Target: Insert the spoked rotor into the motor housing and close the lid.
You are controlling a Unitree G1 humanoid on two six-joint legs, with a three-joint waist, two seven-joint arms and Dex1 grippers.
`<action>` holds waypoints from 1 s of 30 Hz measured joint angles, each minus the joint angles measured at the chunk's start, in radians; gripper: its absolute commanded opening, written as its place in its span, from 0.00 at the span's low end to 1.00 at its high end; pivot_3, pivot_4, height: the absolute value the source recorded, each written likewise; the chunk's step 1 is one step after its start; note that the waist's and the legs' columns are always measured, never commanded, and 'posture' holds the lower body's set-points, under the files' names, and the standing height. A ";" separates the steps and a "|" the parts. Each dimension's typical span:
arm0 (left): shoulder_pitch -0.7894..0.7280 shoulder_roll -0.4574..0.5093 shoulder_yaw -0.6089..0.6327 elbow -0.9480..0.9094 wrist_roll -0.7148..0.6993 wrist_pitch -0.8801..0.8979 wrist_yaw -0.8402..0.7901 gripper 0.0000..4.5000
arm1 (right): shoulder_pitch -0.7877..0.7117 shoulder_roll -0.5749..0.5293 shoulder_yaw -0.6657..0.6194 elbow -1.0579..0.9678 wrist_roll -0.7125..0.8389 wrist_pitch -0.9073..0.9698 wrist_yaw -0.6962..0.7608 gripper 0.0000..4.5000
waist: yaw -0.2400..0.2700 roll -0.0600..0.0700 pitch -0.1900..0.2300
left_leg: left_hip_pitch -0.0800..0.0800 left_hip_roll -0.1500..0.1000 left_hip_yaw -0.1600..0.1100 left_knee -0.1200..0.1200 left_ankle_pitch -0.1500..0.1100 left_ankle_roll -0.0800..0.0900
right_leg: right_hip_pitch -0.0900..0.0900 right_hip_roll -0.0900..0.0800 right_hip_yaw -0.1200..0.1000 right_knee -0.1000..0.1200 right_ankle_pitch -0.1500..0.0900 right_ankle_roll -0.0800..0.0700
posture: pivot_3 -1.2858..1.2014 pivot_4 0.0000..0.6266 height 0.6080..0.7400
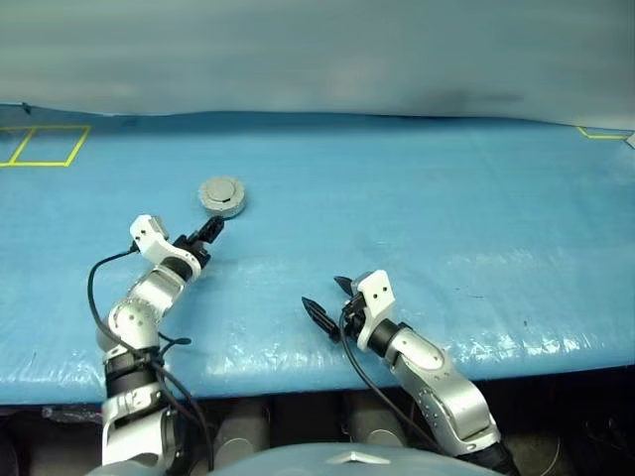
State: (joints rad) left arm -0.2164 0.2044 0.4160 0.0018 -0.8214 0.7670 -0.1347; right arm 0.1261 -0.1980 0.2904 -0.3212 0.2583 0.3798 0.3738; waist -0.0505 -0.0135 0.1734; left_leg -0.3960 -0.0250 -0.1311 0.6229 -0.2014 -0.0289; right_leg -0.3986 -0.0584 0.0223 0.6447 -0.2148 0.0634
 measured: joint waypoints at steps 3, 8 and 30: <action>0.120 0.051 -0.097 -0.134 0.062 -0.025 -0.083 0.99 | 0.002 -0.011 -0.007 0.001 -0.008 -0.016 0.007 1.00 | 0.010 0.000 0.000 | 0.000 0.000 0.000 -0.001 0.000 0.000 | -0.001 0.000 0.000 0.000 -0.001 -0.002 | 0.52 0.24 1.00; 0.315 0.122 -0.239 -0.318 0.272 -0.248 -0.192 0.99 | 0.022 -0.014 -0.013 0.015 -0.056 -0.145 0.009 1.00 | 0.023 0.001 0.000 | -0.001 0.000 0.001 -0.003 -0.001 -0.001 | -0.002 -0.001 0.000 -0.001 -0.002 -0.003 | 0.52 0.24 1.00; 0.486 0.073 -0.411 -0.288 0.696 -0.760 -0.192 0.99 | 0.124 0.044 -0.091 0.061 -0.145 -0.327 -0.080 1.00 | 0.033 0.001 0.000 | -0.009 0.000 0.002 -0.004 -0.001 -0.001 | -0.011 -0.002 0.000 -0.001 -0.002 -0.003 | 0.52 0.24 1.00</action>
State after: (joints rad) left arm 0.2701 0.2777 0.0051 -0.2861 -0.1257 0.0075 -0.3266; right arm 0.2498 -0.1540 0.1996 -0.2605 0.1129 0.0531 0.2939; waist -0.0174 -0.0121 0.1730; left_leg -0.4050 -0.0246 -0.1292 0.6194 -0.2021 -0.0296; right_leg -0.4098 -0.0602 0.0219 0.6441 -0.2172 0.0603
